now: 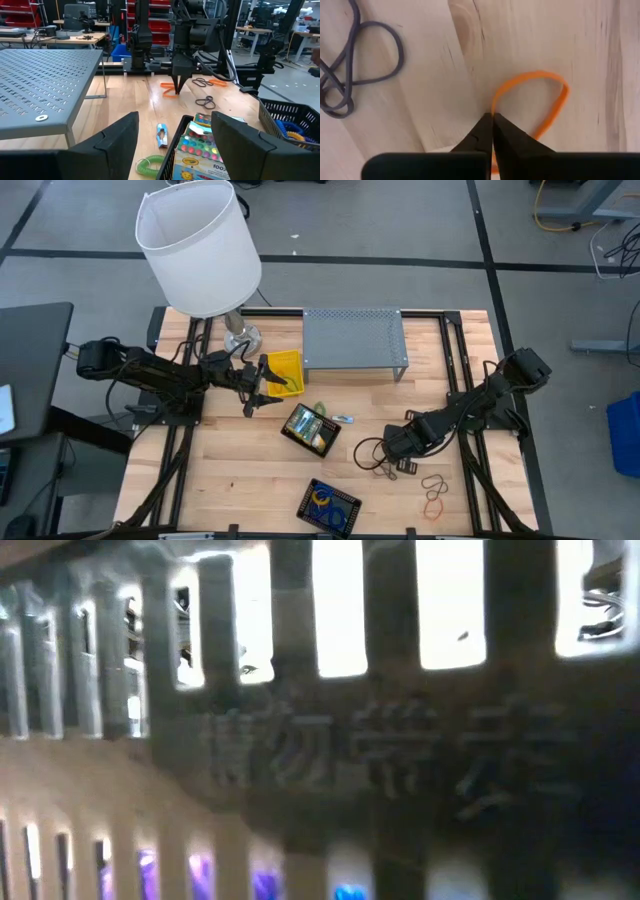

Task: Pick & Place Office Desk Supplies
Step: Put the top left orange rubber band into the yellow bin

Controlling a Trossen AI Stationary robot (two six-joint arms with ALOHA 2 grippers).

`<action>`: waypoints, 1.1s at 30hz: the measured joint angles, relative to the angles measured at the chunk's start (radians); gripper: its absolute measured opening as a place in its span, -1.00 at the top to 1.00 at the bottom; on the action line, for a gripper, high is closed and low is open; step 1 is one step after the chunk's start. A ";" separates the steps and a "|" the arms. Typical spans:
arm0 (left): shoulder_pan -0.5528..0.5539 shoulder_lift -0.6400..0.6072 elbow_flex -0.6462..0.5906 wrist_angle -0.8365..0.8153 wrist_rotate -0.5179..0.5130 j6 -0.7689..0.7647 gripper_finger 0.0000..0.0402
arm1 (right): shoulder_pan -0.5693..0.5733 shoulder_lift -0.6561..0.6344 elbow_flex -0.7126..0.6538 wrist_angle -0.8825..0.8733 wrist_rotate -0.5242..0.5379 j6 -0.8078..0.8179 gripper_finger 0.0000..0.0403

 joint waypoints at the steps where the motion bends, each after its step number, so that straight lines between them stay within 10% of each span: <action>1: 0.000 0.000 0.000 0.000 0.000 0.000 -0.26 | 0.000 0.001 0.005 -0.003 0.000 -0.002 0.97; 21: 0.000 -0.001 0.000 0.027 0.020 0.000 -0.26 | -0.074 0.005 0.336 0.178 0.360 -0.455 1.00; 33: -0.028 -0.001 0.000 0.096 0.155 -0.018 -0.26 | -0.275 0.012 0.363 0.712 0.073 -0.894 1.00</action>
